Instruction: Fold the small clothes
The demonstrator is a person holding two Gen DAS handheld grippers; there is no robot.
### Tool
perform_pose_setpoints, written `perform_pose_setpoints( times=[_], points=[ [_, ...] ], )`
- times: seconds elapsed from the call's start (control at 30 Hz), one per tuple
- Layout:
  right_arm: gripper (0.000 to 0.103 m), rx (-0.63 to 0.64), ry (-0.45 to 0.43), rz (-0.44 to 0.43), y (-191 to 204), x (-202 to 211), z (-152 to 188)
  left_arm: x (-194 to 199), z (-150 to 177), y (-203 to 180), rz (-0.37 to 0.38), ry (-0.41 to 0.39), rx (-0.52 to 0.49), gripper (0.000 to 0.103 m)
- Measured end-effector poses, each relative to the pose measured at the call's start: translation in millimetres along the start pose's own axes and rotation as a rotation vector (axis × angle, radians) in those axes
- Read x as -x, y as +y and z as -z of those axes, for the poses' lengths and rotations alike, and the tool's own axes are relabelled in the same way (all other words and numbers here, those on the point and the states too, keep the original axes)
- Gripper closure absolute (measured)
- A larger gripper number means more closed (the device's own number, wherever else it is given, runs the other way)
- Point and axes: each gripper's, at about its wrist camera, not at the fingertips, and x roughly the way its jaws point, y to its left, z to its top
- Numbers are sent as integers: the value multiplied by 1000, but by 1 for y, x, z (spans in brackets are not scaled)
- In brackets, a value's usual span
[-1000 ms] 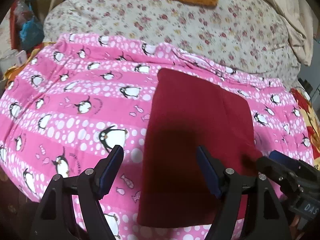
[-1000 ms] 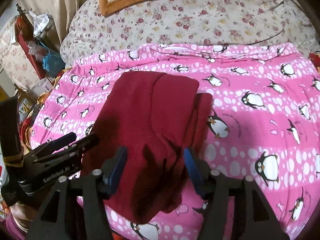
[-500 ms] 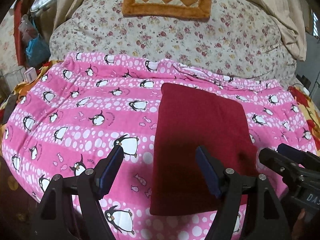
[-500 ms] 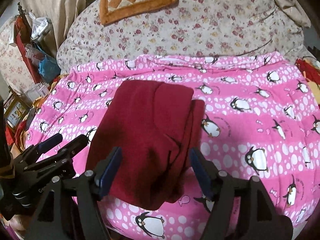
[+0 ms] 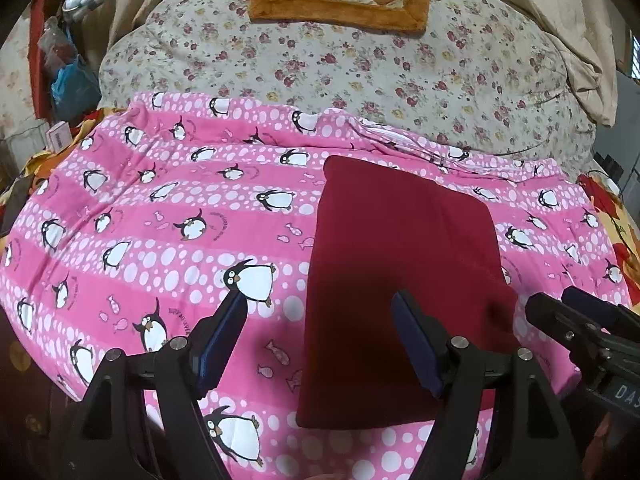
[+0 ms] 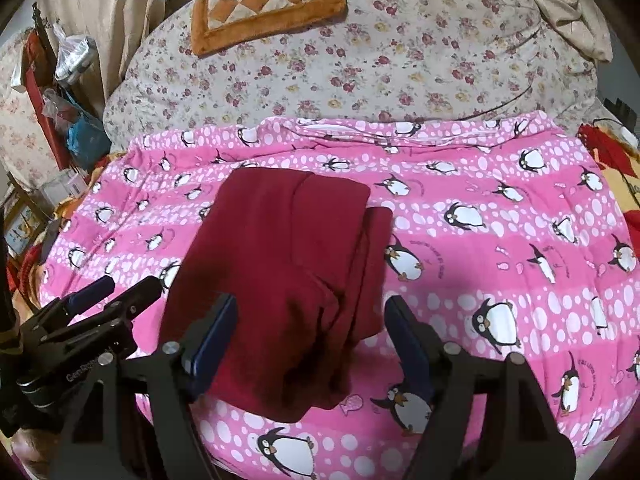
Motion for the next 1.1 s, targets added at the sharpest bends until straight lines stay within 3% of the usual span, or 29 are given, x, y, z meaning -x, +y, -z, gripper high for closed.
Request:
perform_pose_setpoints(
  times=[1.1],
  points=[
    [24, -8, 35, -4, -1, -14, 2, -11, 2, -7, 6, 29, -25, 47]
  ],
)
